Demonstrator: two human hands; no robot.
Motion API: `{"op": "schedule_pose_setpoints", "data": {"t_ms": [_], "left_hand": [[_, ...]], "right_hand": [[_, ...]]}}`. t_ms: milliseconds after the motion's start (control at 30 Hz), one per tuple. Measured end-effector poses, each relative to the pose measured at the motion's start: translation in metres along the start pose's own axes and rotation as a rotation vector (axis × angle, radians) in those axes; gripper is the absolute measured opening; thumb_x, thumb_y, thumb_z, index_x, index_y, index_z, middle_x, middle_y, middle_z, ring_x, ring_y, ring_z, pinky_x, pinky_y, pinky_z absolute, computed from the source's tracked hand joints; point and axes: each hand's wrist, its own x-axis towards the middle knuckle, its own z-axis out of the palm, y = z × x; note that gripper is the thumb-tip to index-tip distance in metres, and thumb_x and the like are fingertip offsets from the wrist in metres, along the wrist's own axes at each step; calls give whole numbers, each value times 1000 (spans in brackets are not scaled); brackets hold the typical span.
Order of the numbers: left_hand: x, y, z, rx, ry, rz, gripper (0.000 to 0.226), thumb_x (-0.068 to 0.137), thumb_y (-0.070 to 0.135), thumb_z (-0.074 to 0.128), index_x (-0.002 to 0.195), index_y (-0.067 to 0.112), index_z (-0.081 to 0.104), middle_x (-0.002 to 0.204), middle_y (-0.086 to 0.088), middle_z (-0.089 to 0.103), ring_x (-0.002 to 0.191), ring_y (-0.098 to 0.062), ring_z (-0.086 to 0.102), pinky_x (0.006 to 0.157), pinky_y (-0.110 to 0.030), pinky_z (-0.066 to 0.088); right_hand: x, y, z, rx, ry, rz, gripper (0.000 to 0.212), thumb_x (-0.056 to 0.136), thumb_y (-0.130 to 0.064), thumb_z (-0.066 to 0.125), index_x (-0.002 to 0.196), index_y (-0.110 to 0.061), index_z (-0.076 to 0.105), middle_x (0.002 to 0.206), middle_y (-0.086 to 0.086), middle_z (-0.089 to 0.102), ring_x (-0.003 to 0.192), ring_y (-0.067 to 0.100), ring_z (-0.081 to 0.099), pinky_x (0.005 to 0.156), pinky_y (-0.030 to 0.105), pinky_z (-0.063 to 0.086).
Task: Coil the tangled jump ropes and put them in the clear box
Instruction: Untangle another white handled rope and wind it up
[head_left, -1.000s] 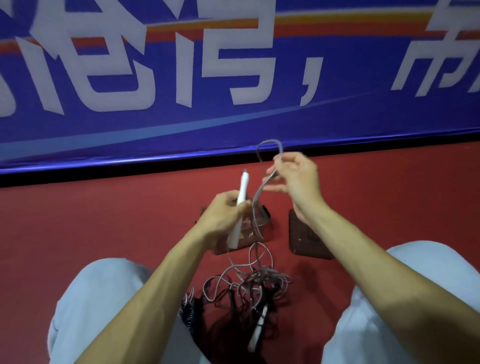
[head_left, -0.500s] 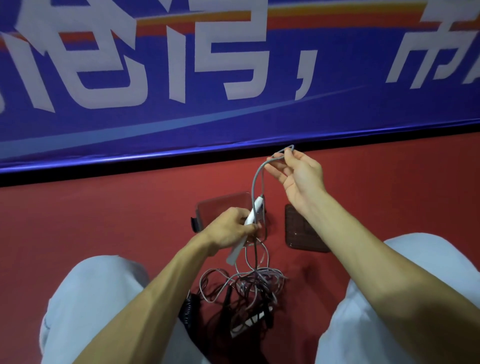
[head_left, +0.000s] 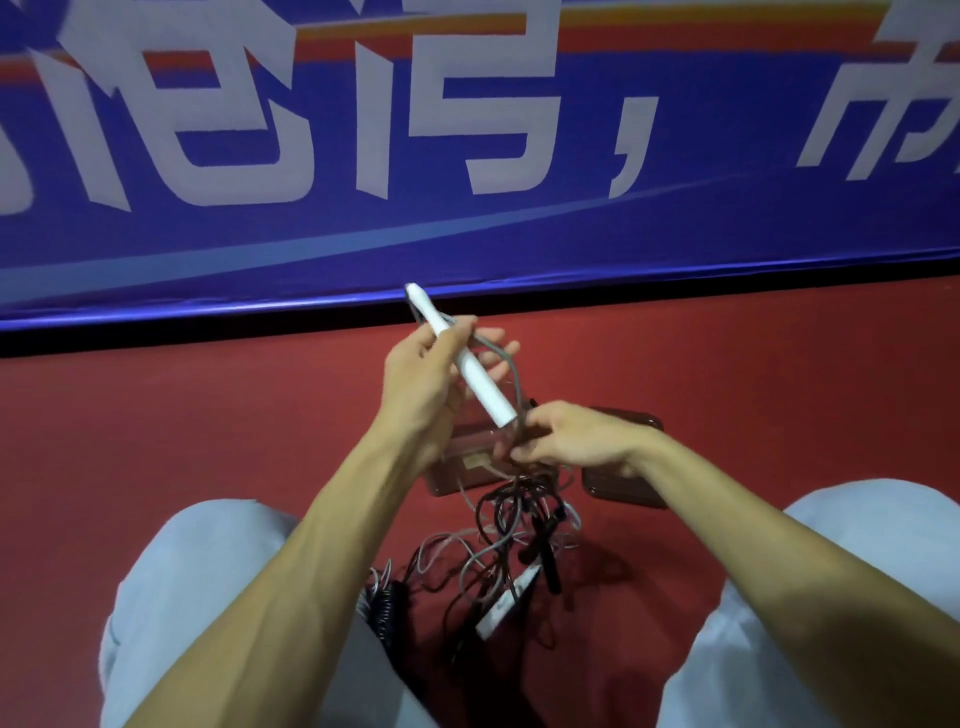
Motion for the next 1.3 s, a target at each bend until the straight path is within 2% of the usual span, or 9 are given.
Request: {"op": "schedule_pose_setpoints", "data": {"t_ms": [200, 267, 400, 500, 633, 733, 867, 1000, 1300], "left_hand": [[4, 14, -6, -246, 55, 70, 7, 99, 9, 51, 102, 3, 54, 99, -15, 72, 93, -32, 72, 76, -34, 60], [8, 14, -10, -268, 86, 88, 11, 100, 9, 49, 108, 3, 53, 104, -13, 71, 97, -31, 71, 80, -36, 60], [16, -2, -20, 78, 144, 21, 9, 99, 10, 51, 105, 8, 58, 108, -10, 68, 89, -28, 70, 78, -36, 59], [11, -16, -20, 284, 117, -109, 11, 99, 8, 51, 106, 7, 59, 102, -13, 68, 76, -23, 69, 67, -31, 58], [7, -23, -15, 482, -8, -116, 14, 98, 5, 52, 109, 4, 61, 91, -9, 69, 65, -6, 68, 52, -16, 51], [4, -28, -15, 615, -95, -130, 14, 97, 8, 55, 107, 6, 64, 97, -12, 71, 74, -10, 65, 46, -13, 45], [2, -31, -13, 708, -201, -123, 10, 97, 5, 54, 95, 8, 64, 73, 3, 66, 54, 2, 56, 46, -10, 40], [-3, -38, -13, 788, -363, -208, 13, 95, 11, 59, 98, 0, 66, 79, -6, 65, 74, -20, 53, 72, -33, 44], [-3, -41, -8, 634, -195, -154, 13, 97, 5, 55, 85, 6, 57, 76, -11, 69, 64, -20, 69, 70, -42, 57]], "right_hand": [[8, -5, 4, 13, 220, -111, 25, 96, -5, 54, 80, -21, 66, 91, 12, 65, 79, 18, 60, 73, 40, 60], [5, -13, -4, -4, 396, -187, 27, 93, -1, 56, 80, -20, 69, 86, 9, 67, 72, 13, 64, 65, 30, 60], [-1, -21, -15, -94, 635, -335, 25, 87, -5, 65, 78, -27, 72, 78, -3, 67, 73, 13, 66, 68, 33, 60], [-4, -20, -12, -277, 607, -314, 15, 86, -6, 66, 82, -19, 74, 78, 0, 69, 73, 13, 66, 72, 35, 58], [-3, -31, -22, 215, 807, -423, 18, 88, 0, 63, 81, -16, 68, 70, -2, 66, 62, 15, 68, 58, 29, 59], [-2, -30, -22, 289, 755, -322, 18, 89, 0, 62, 77, -12, 65, 67, 3, 62, 56, 9, 65, 50, 23, 55], [-5, -44, -28, 585, 788, -389, 15, 94, -2, 55, 82, -7, 63, 75, 5, 58, 61, 10, 65, 54, 24, 57], [-7, -44, -34, 759, 773, -358, 16, 97, -6, 52, 84, -4, 62, 78, 7, 57, 62, 10, 66, 57, 25, 57], [-7, -42, -36, 962, 731, -300, 24, 98, -19, 53, 85, -1, 62, 76, 9, 57, 72, 18, 62, 64, 26, 57]]}}
